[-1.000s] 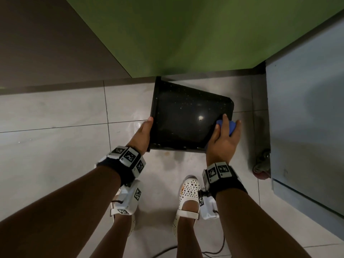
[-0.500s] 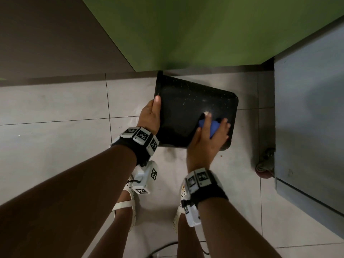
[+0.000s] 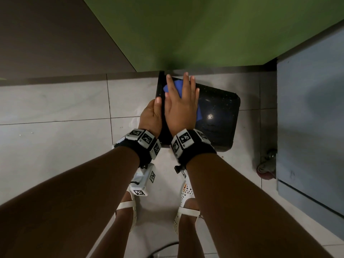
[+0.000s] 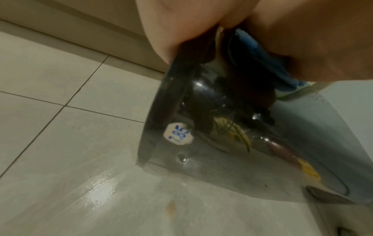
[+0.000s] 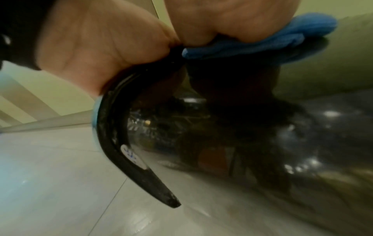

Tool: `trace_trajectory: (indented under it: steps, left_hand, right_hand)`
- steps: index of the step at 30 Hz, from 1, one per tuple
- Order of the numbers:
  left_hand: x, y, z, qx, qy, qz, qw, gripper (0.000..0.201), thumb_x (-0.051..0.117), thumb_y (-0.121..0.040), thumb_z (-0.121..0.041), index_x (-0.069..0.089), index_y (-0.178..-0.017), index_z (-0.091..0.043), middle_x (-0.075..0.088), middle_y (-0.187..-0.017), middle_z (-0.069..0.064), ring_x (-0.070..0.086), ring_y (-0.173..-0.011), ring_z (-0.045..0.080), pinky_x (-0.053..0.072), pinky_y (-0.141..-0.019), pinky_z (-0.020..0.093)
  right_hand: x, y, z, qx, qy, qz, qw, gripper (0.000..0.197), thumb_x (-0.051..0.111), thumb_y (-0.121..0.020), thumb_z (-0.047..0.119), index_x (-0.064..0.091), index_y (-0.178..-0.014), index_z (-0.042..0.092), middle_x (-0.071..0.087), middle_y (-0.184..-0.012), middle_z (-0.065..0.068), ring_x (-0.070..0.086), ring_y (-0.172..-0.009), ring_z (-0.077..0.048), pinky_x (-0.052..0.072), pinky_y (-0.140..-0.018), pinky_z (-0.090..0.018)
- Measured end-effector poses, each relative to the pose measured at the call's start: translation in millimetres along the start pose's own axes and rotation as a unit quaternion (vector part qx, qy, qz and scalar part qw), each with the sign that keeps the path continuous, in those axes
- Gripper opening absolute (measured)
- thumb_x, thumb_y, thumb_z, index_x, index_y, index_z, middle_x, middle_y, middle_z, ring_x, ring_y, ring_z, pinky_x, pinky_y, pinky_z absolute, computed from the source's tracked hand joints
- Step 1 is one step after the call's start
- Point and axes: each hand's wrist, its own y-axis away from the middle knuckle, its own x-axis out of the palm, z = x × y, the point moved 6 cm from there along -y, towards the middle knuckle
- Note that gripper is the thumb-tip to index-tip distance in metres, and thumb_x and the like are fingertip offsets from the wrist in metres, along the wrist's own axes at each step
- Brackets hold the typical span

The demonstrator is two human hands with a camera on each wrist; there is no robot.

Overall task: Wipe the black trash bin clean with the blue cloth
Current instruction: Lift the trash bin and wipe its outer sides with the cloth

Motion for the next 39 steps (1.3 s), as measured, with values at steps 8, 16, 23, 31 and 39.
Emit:
trace_trajectory:
  steps: [8,16,23,31,39]
  left_hand:
    - [-0.4,-0.2,2.1,-0.015,-0.056,-0.023,0.998,0.045,0.028,-0.099,-0.035,0.059,-0.111,-0.005,0.064,-0.111,0.017,0.058,-0.104,0.03,0.042,-0.088,0.028]
    - [-1.5,1.9,-2.8,-0.009,-0.093,-0.01,0.996,0.049,0.024,-0.099,-0.039,0.058,-0.11,-0.006,0.056,-0.099,0.004,0.05,-0.092,0.019,0.037,-0.082,0.027]
    - [-1.6,4.7,1.2,-0.01,-0.097,-0.018,0.995,0.049,0.023,-0.099,-0.039,0.058,-0.108,-0.006,0.055,-0.096,0.004,0.049,-0.091,0.019,0.037,-0.08,0.028]
    - [-1.9,-0.2,5.7,-0.012,-0.084,-0.027,0.996,0.047,0.026,-0.099,-0.039,0.059,-0.105,-0.007,0.063,-0.102,0.014,0.058,-0.095,0.028,0.046,-0.085,0.033]
    - [-2.8,1.5,0.4,-0.003,-0.11,-0.013,0.994,0.047,0.025,-0.099,-0.039,0.059,-0.104,-0.006,0.058,-0.094,0.007,0.051,-0.088,0.02,0.037,-0.077,0.027]
  right_hand:
    - [-7.2,47.7,-22.4,-0.08,0.038,0.024,0.996,0.043,0.037,-0.091,0.032,0.053,-0.128,0.017,0.042,-0.138,-0.025,0.037,-0.13,-0.041,0.024,-0.107,-0.05]
    - [-44.7,62.2,-107.9,0.004,0.061,-0.027,0.998,0.038,0.039,-0.097,0.025,0.046,-0.134,0.015,0.034,-0.142,-0.026,0.034,-0.132,-0.042,0.043,-0.099,-0.054]
    - [-48.8,70.1,-146.5,0.423,-0.079,-0.104,0.897,0.051,0.031,-0.099,0.032,0.016,-0.147,0.025,0.013,-0.153,-0.017,0.021,-0.139,-0.033,0.025,-0.114,-0.041]
    - [-4.6,81.4,-29.0,0.129,-0.039,-0.018,0.991,0.048,0.039,-0.095,0.037,0.027,-0.14,0.024,0.026,-0.149,-0.021,0.018,-0.139,-0.034,0.004,-0.117,-0.041]
    - [-20.2,7.7,-47.8,-0.063,0.044,0.02,0.997,0.042,0.044,-0.091,0.022,0.048,-0.133,0.017,0.036,-0.143,-0.024,0.031,-0.134,-0.04,0.02,-0.109,-0.05]
